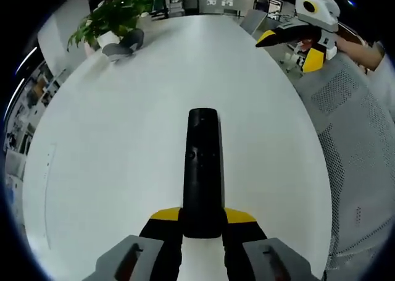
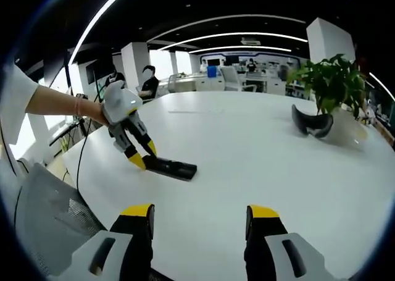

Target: Press the specified remote control buttons in sequence, fully releasing each button before pressing the next.

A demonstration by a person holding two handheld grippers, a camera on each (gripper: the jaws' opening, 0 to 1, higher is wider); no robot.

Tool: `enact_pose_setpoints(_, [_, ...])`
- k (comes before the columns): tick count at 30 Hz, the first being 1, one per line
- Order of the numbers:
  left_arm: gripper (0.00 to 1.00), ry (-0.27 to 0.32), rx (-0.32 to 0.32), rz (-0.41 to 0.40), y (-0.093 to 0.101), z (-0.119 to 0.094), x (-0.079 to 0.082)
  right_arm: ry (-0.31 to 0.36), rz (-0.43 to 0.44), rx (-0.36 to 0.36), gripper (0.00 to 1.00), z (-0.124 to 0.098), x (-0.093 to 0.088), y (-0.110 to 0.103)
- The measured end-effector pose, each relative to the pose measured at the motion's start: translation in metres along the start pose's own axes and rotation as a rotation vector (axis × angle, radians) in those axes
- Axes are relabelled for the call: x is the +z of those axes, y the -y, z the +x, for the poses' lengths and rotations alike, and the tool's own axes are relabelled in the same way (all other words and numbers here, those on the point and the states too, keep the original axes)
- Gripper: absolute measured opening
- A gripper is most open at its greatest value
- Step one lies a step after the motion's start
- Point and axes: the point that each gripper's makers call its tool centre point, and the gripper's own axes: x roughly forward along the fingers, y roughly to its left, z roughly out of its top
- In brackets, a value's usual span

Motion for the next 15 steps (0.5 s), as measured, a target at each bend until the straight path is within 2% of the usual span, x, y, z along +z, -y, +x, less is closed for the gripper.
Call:
enact_pose_setpoints(3, [0.23, -0.004, 0.004, -0.005, 0.004, 0.0, -0.001, -0.025, -0.015, -0.002, 0.59, 0.001, -0.004, 0.0])
enact_pose_setpoints(15, [0.23, -0.028, 0.008, -0.011, 0.021, -0.001, -0.004, -0.035, -0.023, 0.014, 0.57, 0.002, -0.006, -0.003])
